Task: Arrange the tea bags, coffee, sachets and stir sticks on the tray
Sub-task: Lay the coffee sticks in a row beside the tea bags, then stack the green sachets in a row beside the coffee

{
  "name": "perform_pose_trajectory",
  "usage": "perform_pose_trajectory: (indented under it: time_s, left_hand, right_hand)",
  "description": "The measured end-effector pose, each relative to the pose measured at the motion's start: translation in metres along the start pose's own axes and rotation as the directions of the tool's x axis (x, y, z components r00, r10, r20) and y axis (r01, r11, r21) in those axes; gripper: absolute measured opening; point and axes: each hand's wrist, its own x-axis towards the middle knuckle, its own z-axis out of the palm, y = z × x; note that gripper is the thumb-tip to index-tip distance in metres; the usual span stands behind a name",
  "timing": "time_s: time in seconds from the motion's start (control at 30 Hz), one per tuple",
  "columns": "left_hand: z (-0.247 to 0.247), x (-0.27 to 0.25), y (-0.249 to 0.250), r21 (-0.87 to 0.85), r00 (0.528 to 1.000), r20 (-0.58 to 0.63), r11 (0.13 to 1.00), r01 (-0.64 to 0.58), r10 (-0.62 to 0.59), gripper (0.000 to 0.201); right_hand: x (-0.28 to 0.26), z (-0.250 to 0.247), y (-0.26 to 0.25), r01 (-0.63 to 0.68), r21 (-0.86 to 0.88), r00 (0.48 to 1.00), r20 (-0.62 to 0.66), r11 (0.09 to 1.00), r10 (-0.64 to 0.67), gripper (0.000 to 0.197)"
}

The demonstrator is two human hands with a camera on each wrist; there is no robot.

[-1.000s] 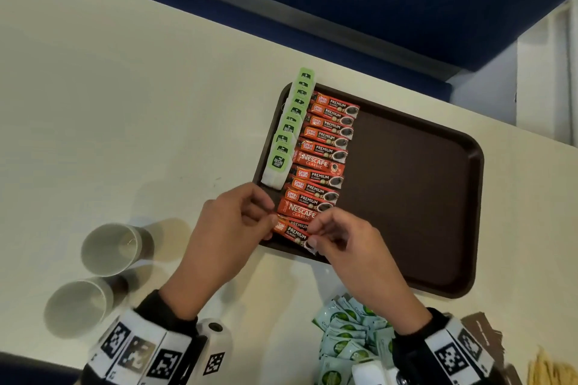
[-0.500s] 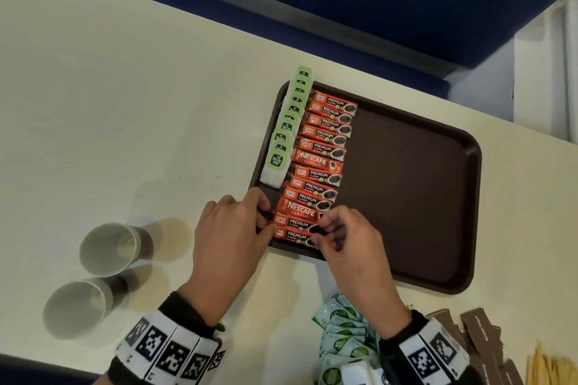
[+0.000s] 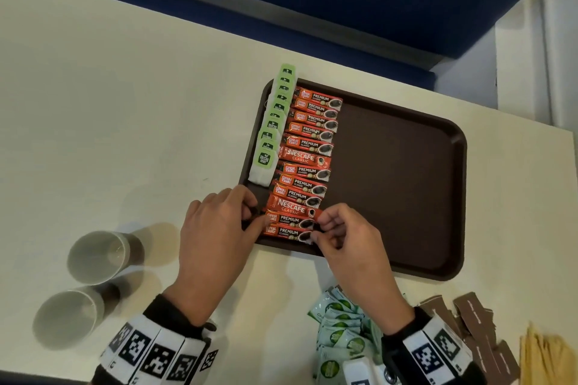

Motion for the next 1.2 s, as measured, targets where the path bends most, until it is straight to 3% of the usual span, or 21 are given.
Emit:
perform_pose_trajectory:
  time_s: [0.13, 0.3, 0.37, 0.5, 0.6, 0.73, 0.83, 1.0, 1.2]
  left_hand:
    - [-0.009, 0.001, 0.015, -0.119, 0.995, -0.036, 0.988, -0.1, 0.096, 0.028]
    - [-0.017, 0.002, 0.056, -0.195, 0.958, 0.107, 0.95, -0.243, 0.267, 0.041]
    - [-0.015, 0.001, 0.075, -0.214, 0.904, 0.247, 0.93, -0.301, 0.349, 0.033]
    - [-0.002, -0.015, 0.103, -0.092, 0.723, 0.536, 0.881, -0.464, 0.436, 0.033]
    - [0.011, -0.045, 0.11, 0.057, 0.672, 0.584, 0.802, -0.594, 0.456, 0.052]
    - [0.034, -0.084, 0.104, 0.142, 0.658, 0.614, 0.76, -0.635, 0.435, 0.09]
    - [0.049, -0.104, 0.096, 0.235, 0.695, 0.602, 0.745, -0.625, 0.393, 0.109]
    - [0.064, -0.117, 0.089, 0.366, 0.781, 0.539, 0.748, -0.554, 0.315, 0.116]
    - [0.08, -0.121, 0.081, 0.369, 0.813, 0.512, 0.783, -0.501, 0.278, 0.109]
  right_hand:
    - [-0.02, -0.026, -0.001, 0.014, 0.051, 0.997, -0.076, 0.999, -0.01, 0.02]
    - [-0.066, -0.066, 0.015, -0.011, 0.015, 0.949, -0.316, 1.0, 0.015, 0.043]
    - [-0.089, -0.077, 0.027, -0.077, -0.001, 0.926, -0.37, 0.997, 0.071, 0.049]
    - [-0.133, -0.081, 0.054, -0.213, -0.008, 0.918, -0.345, 0.977, 0.197, 0.053]
    - [-0.16, -0.072, 0.073, -0.262, -0.052, 0.921, -0.312, 0.964, 0.234, 0.058]
    - [-0.179, -0.054, 0.09, -0.235, -0.104, 0.952, -0.226, 0.966, 0.207, 0.073]
    - [-0.18, -0.045, 0.098, -0.21, -0.15, 0.967, -0.175, 0.966, 0.184, 0.08]
    - [-0.165, -0.057, 0.094, -0.174, -0.221, 0.981, -0.129, 0.96, 0.148, 0.078]
    - [-0.143, -0.066, 0.083, -0.115, -0.412, 0.991, 0.01, 0.904, 0.131, 0.081]
